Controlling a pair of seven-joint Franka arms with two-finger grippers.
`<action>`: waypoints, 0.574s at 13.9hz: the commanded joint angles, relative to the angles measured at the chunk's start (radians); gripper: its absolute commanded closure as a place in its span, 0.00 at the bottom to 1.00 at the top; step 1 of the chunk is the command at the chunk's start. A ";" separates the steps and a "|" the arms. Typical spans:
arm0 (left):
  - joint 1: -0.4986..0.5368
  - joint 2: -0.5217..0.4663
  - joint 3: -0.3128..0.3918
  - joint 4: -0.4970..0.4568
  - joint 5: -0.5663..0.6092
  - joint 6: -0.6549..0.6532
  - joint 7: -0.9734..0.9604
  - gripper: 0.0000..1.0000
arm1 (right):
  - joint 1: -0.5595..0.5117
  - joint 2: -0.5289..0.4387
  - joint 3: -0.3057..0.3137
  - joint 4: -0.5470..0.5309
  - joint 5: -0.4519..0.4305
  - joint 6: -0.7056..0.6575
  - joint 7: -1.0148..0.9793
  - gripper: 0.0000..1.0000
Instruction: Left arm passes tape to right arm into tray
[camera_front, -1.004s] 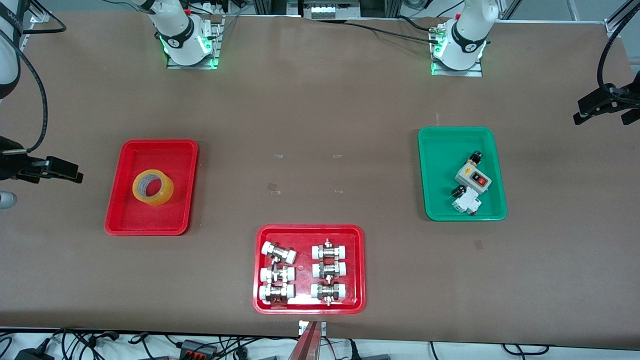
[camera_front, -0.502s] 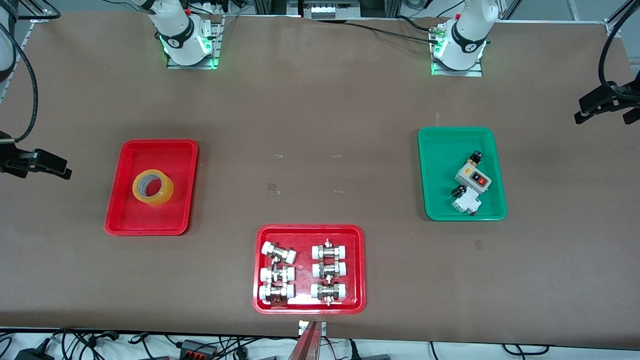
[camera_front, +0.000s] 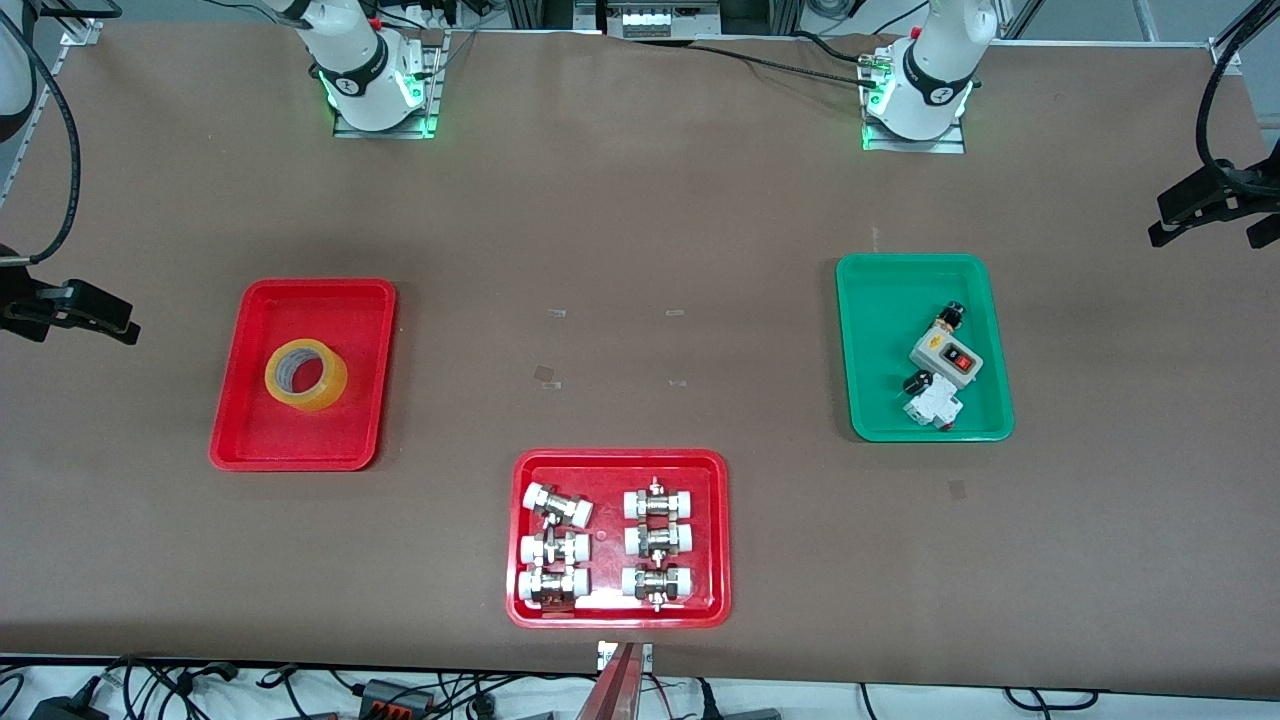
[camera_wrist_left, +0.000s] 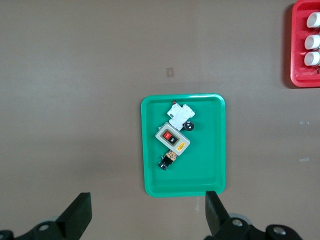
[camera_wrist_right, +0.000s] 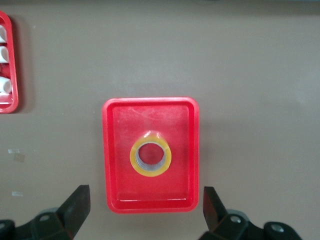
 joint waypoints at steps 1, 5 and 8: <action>-0.006 0.015 -0.001 0.042 0.015 -0.022 0.009 0.00 | 0.015 -0.104 -0.013 -0.159 -0.021 0.045 0.007 0.00; -0.006 0.015 -0.001 0.042 0.016 -0.022 0.009 0.00 | 0.013 -0.200 -0.012 -0.337 -0.020 0.125 0.009 0.00; -0.006 0.015 -0.001 0.042 0.016 -0.022 0.009 0.00 | 0.015 -0.235 -0.012 -0.382 -0.013 0.118 0.006 0.00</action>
